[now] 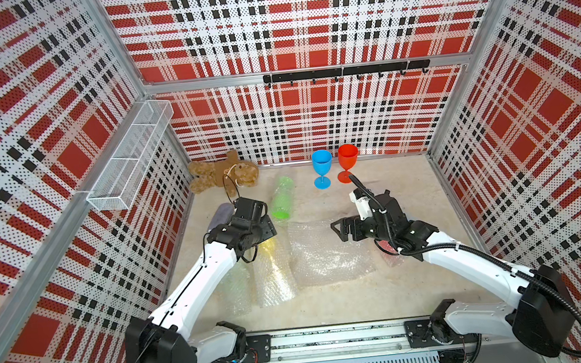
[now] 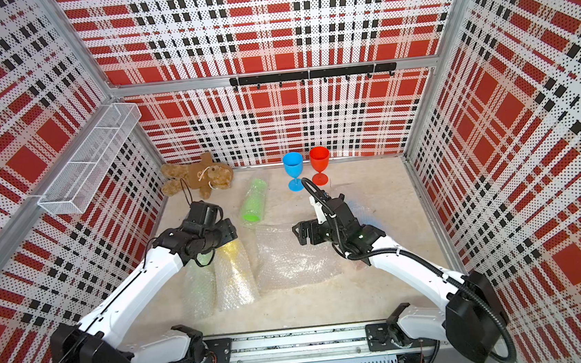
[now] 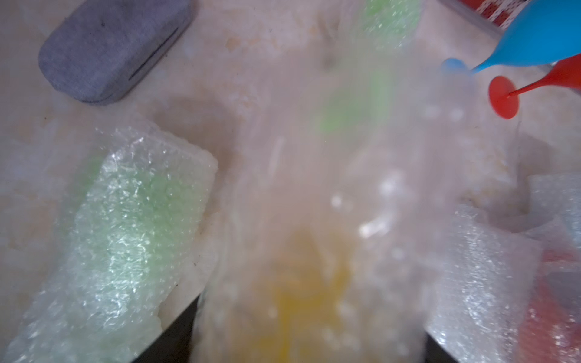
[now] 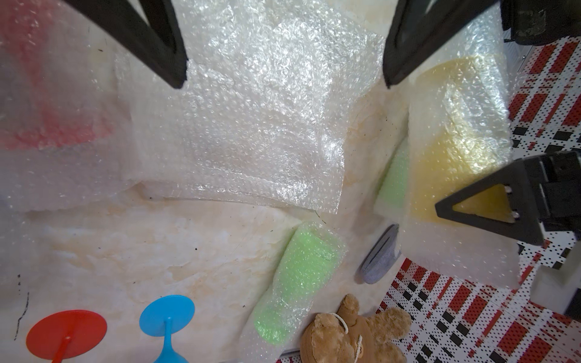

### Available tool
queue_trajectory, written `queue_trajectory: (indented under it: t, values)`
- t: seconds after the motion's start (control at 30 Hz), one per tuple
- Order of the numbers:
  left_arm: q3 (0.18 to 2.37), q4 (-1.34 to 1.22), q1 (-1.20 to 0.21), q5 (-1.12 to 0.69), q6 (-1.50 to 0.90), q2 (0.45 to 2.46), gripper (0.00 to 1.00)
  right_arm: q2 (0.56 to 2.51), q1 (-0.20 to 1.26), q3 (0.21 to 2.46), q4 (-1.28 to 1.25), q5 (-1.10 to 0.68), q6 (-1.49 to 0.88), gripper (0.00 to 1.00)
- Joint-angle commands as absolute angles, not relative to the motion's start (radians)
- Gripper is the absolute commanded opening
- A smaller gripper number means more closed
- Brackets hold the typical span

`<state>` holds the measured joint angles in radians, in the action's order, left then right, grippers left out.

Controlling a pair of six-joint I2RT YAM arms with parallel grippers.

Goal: Unpack wine glasses from bubble wrap
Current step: Pick up the bubble wrap from the center of the board, then place the bubble wrap at the center of the board.

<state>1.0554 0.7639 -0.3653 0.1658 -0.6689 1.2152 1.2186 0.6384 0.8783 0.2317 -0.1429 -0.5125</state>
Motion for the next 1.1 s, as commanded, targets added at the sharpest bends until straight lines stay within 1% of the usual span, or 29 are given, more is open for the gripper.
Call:
queue_trajectory:
  t: [0.0, 0.17, 0.27, 0.37, 0.47, 0.53, 0.57, 0.67, 0.77, 0.83, 1.07]
  values:
    - [1.133, 0.832, -0.359, 0.163, -0.635, 1.196, 0.73, 1.167, 0.619, 0.913, 0.265, -0.165, -0.493, 1.00]
    - [1.224, 0.788, -0.359, 0.076, -0.557, 1.179, 0.74, 1.127, 0.572, 0.906, 0.285, -0.167, -0.491, 1.00]
    - [1.213, 0.648, -0.354, -0.105, -0.543, 1.177, 0.73, 1.122, 0.541, 0.899, 0.281, -0.207, -0.491, 1.00]
    - [1.114, 0.383, -0.359, -0.347, -0.610, 1.180, 0.71, 1.094, 0.538, 0.878, 0.235, -0.215, -0.508, 1.00]
    - [0.998, 0.077, -0.376, -0.518, -0.740, 1.217, 0.69, 1.052, 0.538, 0.867, 0.253, -0.102, -0.508, 1.00]
    - [0.933, -0.118, -0.405, -0.608, -0.824, 1.266, 0.67, 1.014, 0.537, 0.842, 0.247, -0.124, -0.452, 1.00]
    - [0.915, -0.209, -0.426, -0.639, -0.863, 1.294, 0.66, 0.992, 0.536, 0.822, 0.226, -0.172, -0.433, 1.00]
    - [0.890, -0.380, -0.480, -0.686, -0.921, 1.372, 0.65, 0.956, 0.521, 0.779, 0.183, -0.291, -0.440, 0.95]
    - [0.877, -0.485, -0.517, -0.714, -0.963, 1.429, 0.64, 0.943, 0.504, 0.745, 0.163, -0.345, -0.460, 0.84]
    - [0.865, -0.523, -0.535, -0.717, -0.981, 1.453, 0.62, 0.946, 0.484, 0.728, 0.149, -0.398, -0.474, 0.78]
    - [0.822, -0.568, -0.560, -0.710, -0.995, 1.488, 0.58, 0.989, 0.459, 0.719, 0.111, -0.458, -0.531, 0.72]
